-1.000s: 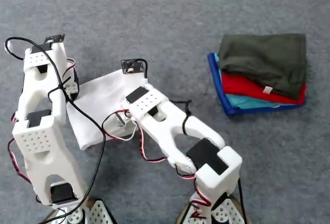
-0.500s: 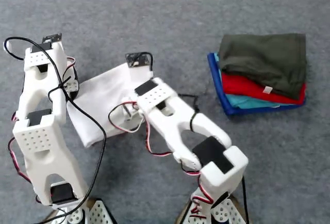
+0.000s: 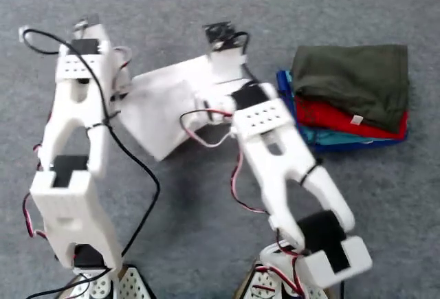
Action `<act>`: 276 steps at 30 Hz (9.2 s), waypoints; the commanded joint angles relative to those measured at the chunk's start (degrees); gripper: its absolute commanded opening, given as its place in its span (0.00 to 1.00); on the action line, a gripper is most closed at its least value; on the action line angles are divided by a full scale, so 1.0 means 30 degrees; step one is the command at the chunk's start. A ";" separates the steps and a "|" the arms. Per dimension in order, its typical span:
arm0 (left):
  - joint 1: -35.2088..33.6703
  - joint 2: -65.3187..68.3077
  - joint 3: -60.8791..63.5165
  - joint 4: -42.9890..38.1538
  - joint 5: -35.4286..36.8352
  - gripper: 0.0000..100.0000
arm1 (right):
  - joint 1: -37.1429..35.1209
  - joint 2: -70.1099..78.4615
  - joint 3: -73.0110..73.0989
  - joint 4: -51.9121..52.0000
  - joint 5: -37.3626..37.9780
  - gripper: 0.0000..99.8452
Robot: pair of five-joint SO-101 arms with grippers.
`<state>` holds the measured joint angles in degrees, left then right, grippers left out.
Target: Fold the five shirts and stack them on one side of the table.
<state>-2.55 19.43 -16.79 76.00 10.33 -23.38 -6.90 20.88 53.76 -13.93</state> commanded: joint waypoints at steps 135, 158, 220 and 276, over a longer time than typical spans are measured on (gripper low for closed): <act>-0.6564 -3.0813 3.0388 -0.7121 -1.0198 0.02 | 0.5377 -2.9055 2.1905 -0.1084 0.6183 0.00; -0.7355 -4.1245 3.7890 -0.2579 -1.0256 0.02 | 0.5348 -3.3245 2.5333 0.6623 0.6300 0.00; -0.7238 -4.1216 3.7890 -0.0850 -1.0227 0.02 | 0.5319 -3.3275 2.5333 0.6623 0.6300 0.00; -0.7238 -4.1216 3.7890 -0.0850 -1.0227 0.02 | 0.5319 -3.3275 2.5333 0.6623 0.6300 0.00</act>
<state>-23.91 -103.56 96.35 73.10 -20.35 -7.21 -103.52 96.92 73.45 5.14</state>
